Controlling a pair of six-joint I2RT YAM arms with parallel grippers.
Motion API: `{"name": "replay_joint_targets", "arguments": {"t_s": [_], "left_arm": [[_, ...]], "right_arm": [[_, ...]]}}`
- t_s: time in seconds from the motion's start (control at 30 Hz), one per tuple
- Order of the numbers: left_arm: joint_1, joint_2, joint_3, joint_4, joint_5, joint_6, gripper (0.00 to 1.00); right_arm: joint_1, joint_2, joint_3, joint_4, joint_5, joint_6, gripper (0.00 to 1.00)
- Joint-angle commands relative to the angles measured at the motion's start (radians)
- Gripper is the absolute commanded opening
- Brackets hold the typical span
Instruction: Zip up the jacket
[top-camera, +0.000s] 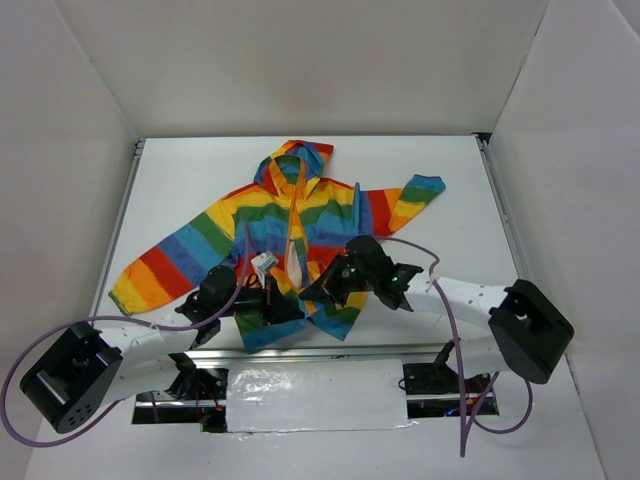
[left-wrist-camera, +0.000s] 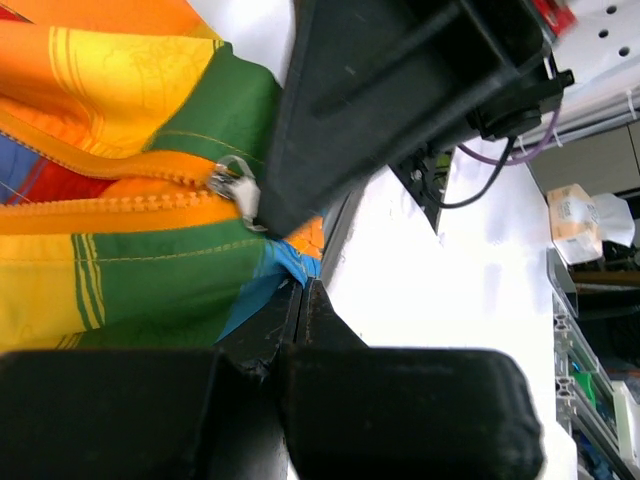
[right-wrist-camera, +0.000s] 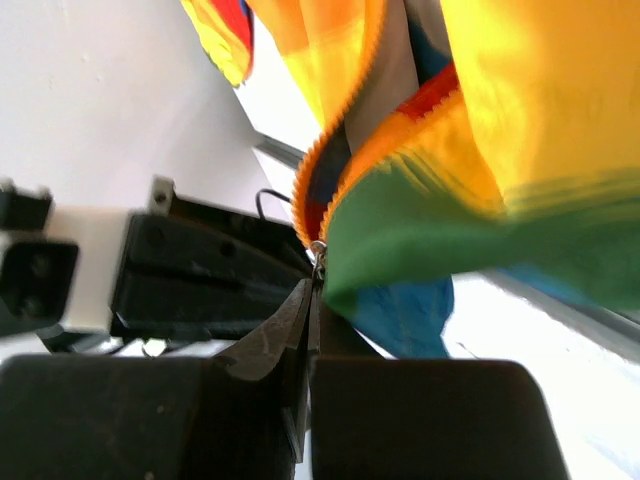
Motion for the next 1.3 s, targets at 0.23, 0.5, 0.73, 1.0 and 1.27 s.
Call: {"name": "replay_joint_targets", "arguments": {"t_s": [0.23, 0.5, 0.73, 1.0, 1.27], "left_arm": [[-0.037, -0.026, 0.009, -0.045, 0.041, 0.040, 0.00], [-0.045, -0.050, 0.006, -0.065, 0.027, 0.049, 0.00], [-0.049, -0.055, 0.006, -0.076, 0.014, 0.049, 0.00], [-0.060, -0.049, 0.005, -0.074, -0.012, 0.052, 0.00], [-0.075, -0.040, 0.009, -0.083, -0.034, 0.057, 0.00]], "right_arm": [[-0.161, 0.194, 0.254, 0.074, 0.040, -0.075, 0.00], [-0.229, 0.295, 0.437, -0.005, 0.060, -0.103, 0.00], [-0.319, 0.467, 0.702, -0.122, 0.100, -0.166, 0.00], [-0.414, 0.770, 1.084, -0.202, 0.091, -0.256, 0.00], [-0.485, 0.960, 1.523, -0.285, 0.083, -0.353, 0.00]]}}
